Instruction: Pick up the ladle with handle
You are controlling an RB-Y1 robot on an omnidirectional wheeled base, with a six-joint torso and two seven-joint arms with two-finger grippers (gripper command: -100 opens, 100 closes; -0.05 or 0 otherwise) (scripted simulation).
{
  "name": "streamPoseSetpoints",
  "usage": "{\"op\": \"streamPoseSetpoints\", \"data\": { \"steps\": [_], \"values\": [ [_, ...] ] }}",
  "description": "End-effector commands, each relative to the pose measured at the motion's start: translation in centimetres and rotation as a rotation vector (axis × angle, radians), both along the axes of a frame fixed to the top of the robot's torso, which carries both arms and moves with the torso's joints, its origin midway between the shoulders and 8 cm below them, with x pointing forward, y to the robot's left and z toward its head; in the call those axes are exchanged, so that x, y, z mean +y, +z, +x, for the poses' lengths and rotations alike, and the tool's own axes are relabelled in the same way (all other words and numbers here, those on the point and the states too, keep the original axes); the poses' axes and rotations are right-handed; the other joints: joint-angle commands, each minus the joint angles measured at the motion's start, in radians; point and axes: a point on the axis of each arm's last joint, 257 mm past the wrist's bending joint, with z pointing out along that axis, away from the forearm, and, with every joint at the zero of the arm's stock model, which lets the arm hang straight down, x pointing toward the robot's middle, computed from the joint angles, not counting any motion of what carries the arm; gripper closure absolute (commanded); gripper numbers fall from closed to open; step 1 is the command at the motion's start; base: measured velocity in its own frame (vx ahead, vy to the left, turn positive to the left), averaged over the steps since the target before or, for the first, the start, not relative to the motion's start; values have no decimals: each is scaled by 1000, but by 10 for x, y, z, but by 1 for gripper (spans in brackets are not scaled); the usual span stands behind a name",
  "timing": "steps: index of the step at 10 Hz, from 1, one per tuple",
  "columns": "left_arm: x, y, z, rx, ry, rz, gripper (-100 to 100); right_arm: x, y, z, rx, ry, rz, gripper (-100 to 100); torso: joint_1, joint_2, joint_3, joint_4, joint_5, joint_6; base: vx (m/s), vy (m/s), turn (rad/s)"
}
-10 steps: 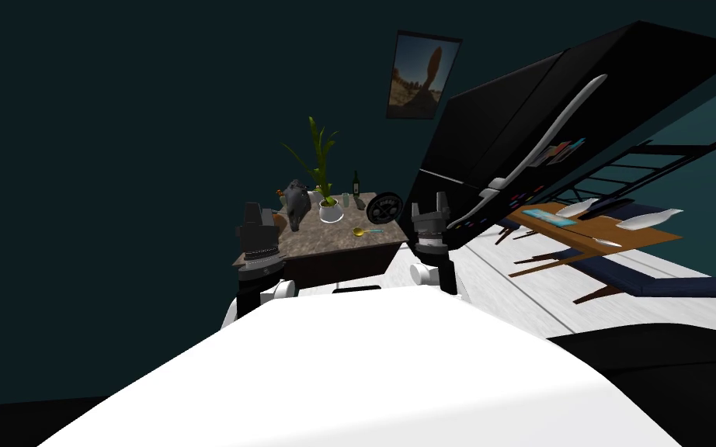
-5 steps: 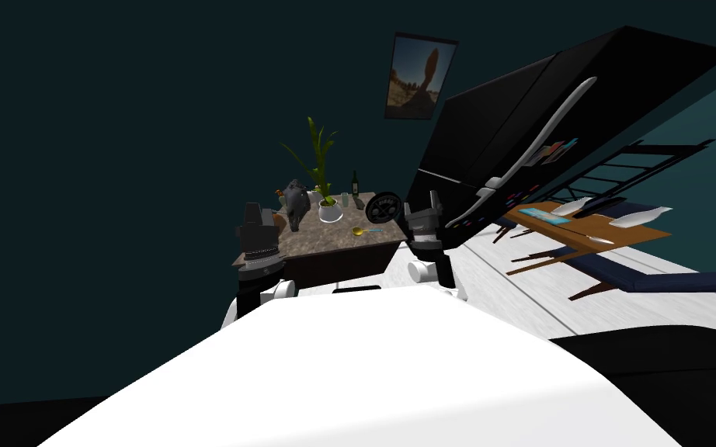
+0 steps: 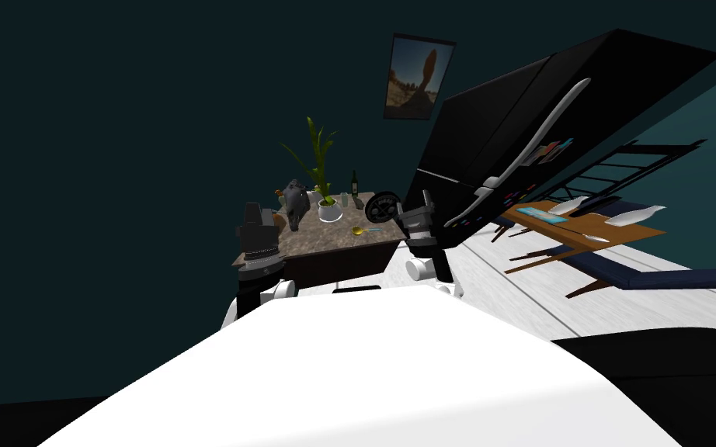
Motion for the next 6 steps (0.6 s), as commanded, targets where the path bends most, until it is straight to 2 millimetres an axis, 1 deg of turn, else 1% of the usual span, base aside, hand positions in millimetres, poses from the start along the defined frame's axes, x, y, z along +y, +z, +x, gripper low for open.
{"op": "streamPoseSetpoints", "data": {
  "steps": [1, 2, 3, 5, 6],
  "values": [
    [0, 0, 0, 0, 0, 0, 0, 4, -5, 5, 24, 48, 47, -100, 0, 0, 0, 0, 0, 0, -14, 3, -5],
    [0, 0, 0, 0, 0, 0, 0, 4, -5, 5, 26, 61, 67, -100, 0, 0, 0, 0, 0, 0, -6, 2, 2],
    [0, 0, 0, 0, 0, 0, 0, 14, -11, 15, 68, 120, 109, -100, 0, 0, 0, 0, 0, 0, -9, 2, -16],
    [0, 0, 0, 0, 0, 0, 0, 14, -11, 15, 71, 146, 147, -100, 0, 0, 0, 0, 0, 0, -5, 2, -2],
    [0, 0, 0, 0, 0, 0, 0, 25, -18, 24, 119, 206, 191, -100, 0, 0, 0, 0, 0, 0, -9, 1, -8]
  ]
}}
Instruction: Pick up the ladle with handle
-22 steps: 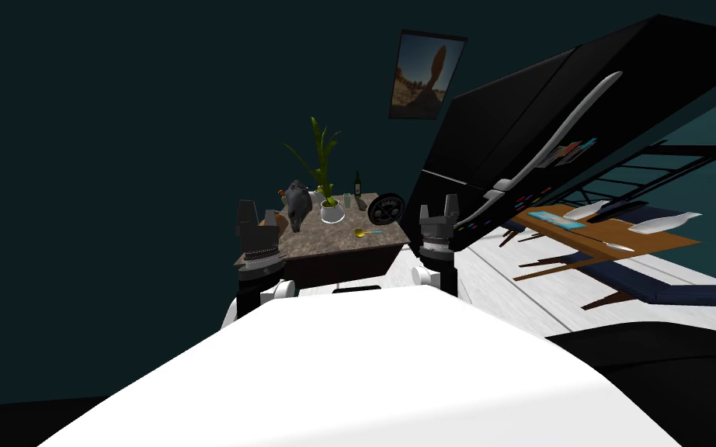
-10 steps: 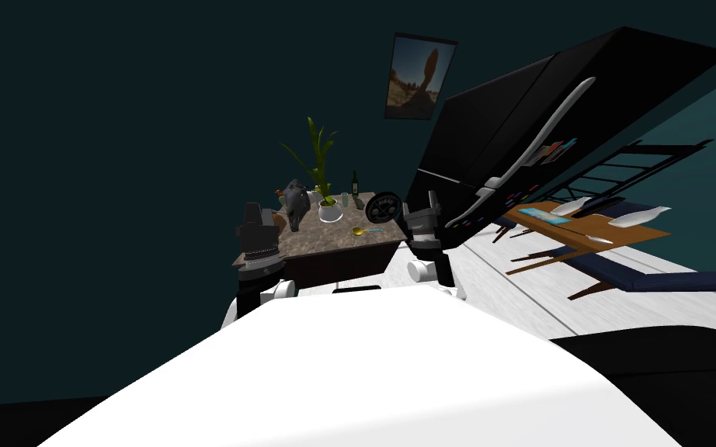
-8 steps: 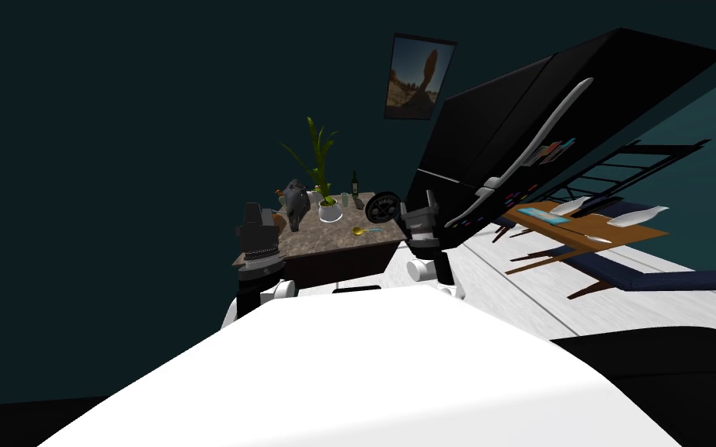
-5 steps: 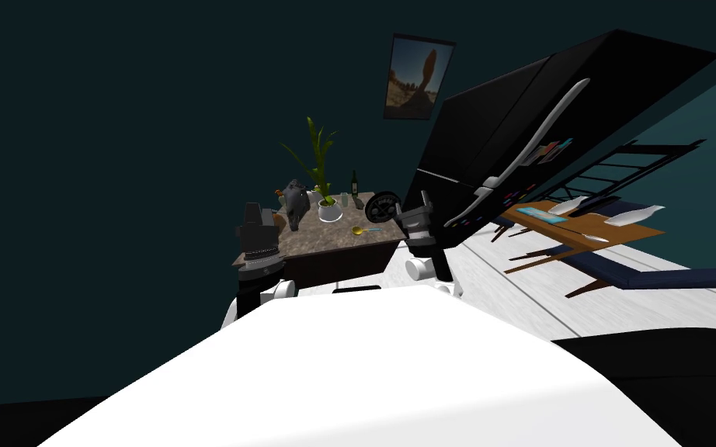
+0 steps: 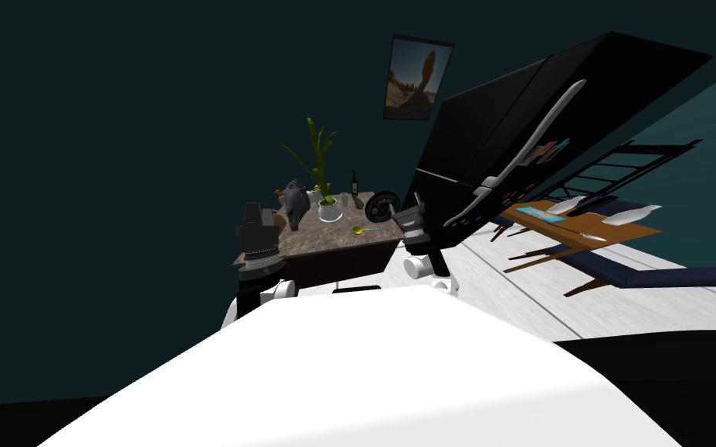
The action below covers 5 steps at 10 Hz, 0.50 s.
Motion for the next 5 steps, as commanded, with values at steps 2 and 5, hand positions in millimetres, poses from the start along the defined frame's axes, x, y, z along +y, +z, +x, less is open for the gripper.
{"op": "streamPoseSetpoints", "data": {
  "steps": [2, 5],
  "values": [
    [0, 0, 0, 0, 0, 0, 0, 6, -2, 5, 31, 57, 65, -100, 0, 0, 0, 0, 0, 0, -5, 2, -2],
    [0, 0, 0, 0, 0, 0, 0, 18, -11, 14, 89, 142, 147, -100, 0, 0, 0, 0, 0, 0, -6, 3, -1]
  ]
}}
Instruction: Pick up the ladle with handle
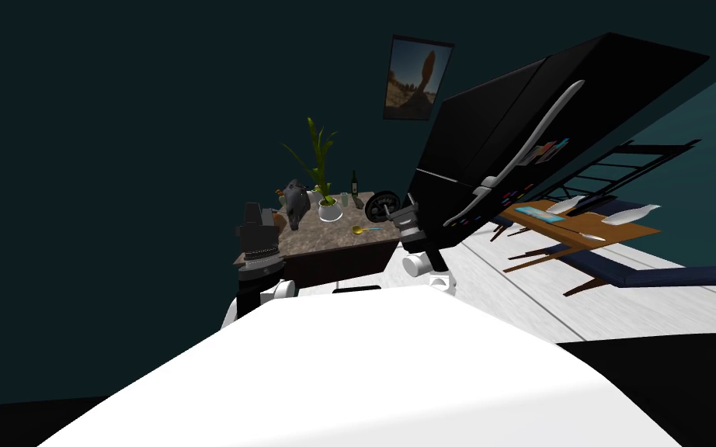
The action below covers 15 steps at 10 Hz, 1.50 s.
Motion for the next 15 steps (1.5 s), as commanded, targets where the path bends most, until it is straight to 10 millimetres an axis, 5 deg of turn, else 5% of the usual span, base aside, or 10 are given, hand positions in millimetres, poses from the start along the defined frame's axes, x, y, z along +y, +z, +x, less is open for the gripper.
{"op": "streamPoseSetpoints", "data": {
  "steps": [1, 15],
  "values": [
    [0, 0, 0, 0, 0, 0, 0, 14, -10, 9, 59, 71, 52, -100, 0, 0, 0, 0, 0, 0, -8, 4, 3],
    [0, 0, 0, 0, 0, 0, 0, 66, -58, 34, 386, 383, 399, -100, 0, 0, 0, 0, 0, 0, -4, 4, 10]
  ]
}}
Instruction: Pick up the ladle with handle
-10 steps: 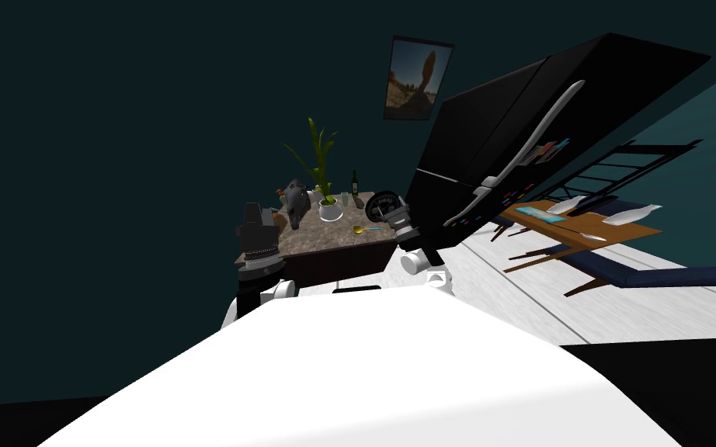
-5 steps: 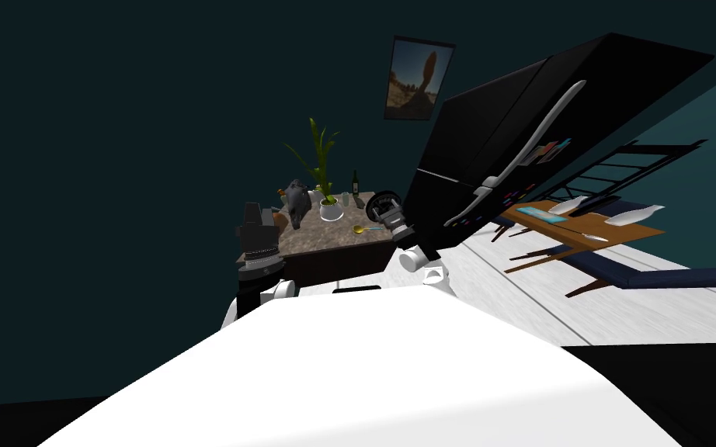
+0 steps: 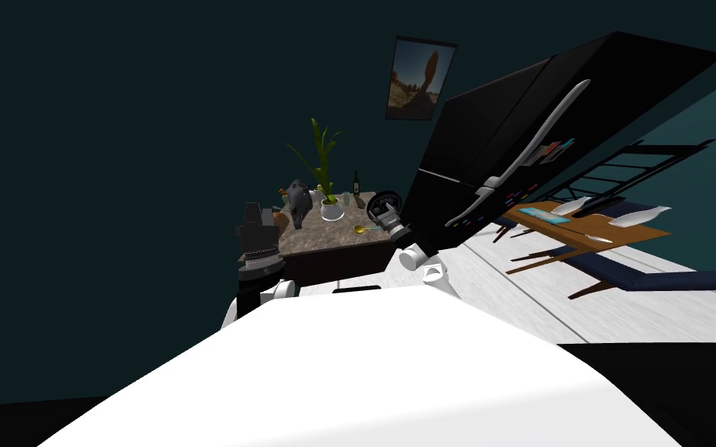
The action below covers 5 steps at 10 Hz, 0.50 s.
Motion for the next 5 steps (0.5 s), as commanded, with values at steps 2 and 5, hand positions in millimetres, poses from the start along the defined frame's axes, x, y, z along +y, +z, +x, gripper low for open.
{"op": "streamPoseSetpoints", "data": {
  "steps": [2, 5],
  "values": [
    [0, 0, 0, 0, 0, 0, 0, 13, -15, 3, 93, 61, 55, -100, 0, 0, 0, 0, 0, 0, -2, 7, 31],
    [0, 0, 0, 0, 0, 0, 0, 23, -31, 5, 190, 114, 113, -100, 0, 0, 0, 0, 0, 0, -1, 5, 24]
  ]
}}
